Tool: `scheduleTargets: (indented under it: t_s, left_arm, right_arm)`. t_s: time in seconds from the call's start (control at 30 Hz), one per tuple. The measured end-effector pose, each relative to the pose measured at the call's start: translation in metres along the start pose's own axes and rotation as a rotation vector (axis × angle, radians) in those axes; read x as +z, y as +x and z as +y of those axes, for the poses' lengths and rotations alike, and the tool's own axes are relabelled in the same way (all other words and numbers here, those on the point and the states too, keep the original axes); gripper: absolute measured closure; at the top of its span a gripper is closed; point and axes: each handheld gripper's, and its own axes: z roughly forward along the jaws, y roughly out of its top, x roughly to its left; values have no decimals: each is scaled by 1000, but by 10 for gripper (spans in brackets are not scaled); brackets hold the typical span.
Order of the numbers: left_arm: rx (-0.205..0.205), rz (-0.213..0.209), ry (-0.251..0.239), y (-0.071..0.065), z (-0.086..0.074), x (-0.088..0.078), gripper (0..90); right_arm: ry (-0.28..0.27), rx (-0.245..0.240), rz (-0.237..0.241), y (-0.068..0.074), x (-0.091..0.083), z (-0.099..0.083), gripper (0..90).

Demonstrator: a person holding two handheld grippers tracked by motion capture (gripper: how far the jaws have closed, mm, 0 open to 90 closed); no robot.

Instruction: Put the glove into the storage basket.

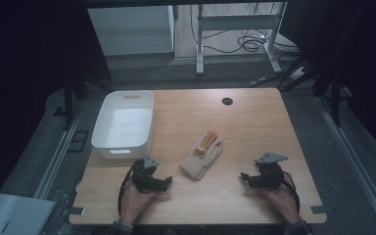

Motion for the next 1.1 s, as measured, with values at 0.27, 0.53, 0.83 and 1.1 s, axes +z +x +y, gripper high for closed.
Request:
scheduleTargets:
  t_s: [0.27,0.53,0.83,1.1]
  left_arm:
    - [9,-45,6,-8,11,1,27]
    - [3,-87,-13,-13,28,-4,21]
    - [27,-123,-2,-21,59,1,6]
    - [59,-144,14,-34,88,17,0]
  right_arm:
    - [9,3,-7,0,1,0,132]
    - [9,3,-7,-1,1,0,131]
    - [10,3,-7,-1,1,0,131]
    - [10,3,-5,-1,1,0,130]
